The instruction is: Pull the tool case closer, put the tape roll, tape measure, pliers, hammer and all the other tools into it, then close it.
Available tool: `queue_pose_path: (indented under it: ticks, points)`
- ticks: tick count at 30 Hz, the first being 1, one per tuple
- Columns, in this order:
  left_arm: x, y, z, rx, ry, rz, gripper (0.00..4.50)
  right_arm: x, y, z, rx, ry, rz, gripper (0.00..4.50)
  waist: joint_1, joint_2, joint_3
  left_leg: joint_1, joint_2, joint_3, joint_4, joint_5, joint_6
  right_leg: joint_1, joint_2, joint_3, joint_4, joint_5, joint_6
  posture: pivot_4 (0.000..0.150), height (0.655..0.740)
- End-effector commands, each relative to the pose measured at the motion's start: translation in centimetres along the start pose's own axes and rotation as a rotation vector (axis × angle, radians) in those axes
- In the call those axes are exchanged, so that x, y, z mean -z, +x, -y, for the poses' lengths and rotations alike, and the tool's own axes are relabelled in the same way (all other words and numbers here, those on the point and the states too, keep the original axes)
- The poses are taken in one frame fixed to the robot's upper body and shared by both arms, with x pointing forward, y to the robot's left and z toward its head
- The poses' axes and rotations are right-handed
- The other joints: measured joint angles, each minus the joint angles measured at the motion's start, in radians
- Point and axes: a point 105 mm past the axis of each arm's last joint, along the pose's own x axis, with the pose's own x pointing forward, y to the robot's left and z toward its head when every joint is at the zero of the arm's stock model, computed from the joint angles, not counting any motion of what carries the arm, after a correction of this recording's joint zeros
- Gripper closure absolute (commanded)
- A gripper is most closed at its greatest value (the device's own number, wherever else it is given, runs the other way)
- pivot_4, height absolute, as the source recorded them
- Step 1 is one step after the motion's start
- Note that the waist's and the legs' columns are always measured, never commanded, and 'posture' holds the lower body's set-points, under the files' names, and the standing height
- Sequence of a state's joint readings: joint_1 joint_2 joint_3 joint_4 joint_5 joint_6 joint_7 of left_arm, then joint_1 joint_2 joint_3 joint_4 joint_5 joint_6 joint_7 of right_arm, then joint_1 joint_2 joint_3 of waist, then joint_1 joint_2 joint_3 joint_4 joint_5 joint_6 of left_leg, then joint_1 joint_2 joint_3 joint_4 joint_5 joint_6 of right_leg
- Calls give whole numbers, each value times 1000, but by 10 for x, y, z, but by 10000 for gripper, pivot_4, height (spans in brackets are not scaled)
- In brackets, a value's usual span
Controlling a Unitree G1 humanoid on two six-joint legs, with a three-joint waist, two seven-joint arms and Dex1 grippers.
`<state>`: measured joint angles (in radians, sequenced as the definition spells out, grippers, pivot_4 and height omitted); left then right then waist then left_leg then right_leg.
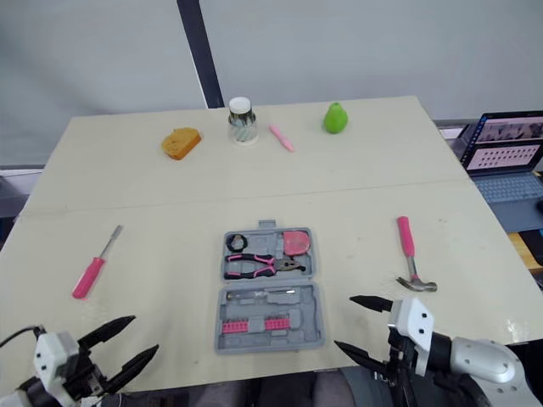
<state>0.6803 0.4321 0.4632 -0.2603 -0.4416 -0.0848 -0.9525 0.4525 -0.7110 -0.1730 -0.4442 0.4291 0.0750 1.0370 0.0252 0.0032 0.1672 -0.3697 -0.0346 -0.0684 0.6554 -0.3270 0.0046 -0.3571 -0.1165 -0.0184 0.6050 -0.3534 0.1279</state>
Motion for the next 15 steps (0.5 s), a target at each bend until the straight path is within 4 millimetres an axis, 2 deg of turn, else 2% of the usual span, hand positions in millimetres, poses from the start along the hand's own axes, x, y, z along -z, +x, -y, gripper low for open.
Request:
queue_pose_path:
  ticks: [1,15]
  points:
    - [-5,-3,-2,-29,48,11,774,-5,-1,0,-15,-22,16,0,4,-1,1,0,0,0,0,0,0,0,0,0,0,0,0,1500,7391]
    - [-9,3,2,-60,38,48,774,-8,0,2,-29,-31,21,0,0,-2,2,0,1,0,0,-1,0,0,1,0,-1,1,-1,1500,7391]
